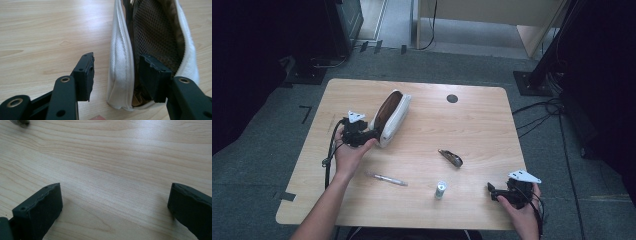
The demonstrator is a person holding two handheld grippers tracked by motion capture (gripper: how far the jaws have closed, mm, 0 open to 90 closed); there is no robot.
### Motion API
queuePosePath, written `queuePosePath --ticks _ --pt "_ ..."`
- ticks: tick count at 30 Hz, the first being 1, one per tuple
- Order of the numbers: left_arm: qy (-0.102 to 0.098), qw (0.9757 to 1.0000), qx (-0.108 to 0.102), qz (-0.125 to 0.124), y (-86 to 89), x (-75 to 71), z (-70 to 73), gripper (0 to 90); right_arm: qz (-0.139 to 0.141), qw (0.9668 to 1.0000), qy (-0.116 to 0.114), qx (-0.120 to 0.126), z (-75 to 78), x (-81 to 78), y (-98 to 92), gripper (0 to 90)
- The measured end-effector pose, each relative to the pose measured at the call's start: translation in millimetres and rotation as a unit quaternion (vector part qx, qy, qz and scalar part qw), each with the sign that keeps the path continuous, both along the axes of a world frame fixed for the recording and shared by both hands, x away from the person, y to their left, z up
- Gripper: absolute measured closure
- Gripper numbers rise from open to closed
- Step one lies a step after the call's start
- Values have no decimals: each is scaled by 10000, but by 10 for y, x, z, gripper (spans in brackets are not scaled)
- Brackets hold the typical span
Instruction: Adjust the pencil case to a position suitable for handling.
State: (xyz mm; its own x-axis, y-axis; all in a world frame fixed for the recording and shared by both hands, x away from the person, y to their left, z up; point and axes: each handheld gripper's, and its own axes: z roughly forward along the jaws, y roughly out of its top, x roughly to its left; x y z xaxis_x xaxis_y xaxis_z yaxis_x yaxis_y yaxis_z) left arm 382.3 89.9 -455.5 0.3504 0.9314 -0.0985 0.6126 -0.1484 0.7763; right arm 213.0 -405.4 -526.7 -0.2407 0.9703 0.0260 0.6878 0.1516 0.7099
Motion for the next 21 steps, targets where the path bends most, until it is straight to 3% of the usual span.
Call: queuePosePath --ticks 3,9,16,21 --pt "-13 10000 54 26 -16 28 -15 518 1 10000 -2 -1 0 0 0 0" --pt "-117 9999 84 -68 -40 46 -43 761 0 10000 -1 0 0 0 0 0" --pt "-301 9994 -44 -179 -23 15 -16 809 0 10000 -2 0 0 0 0 0" --pt "-420 9976 -218 -514 -77 -89 45 825 -1 10000 -1 0 0 0 0 0"
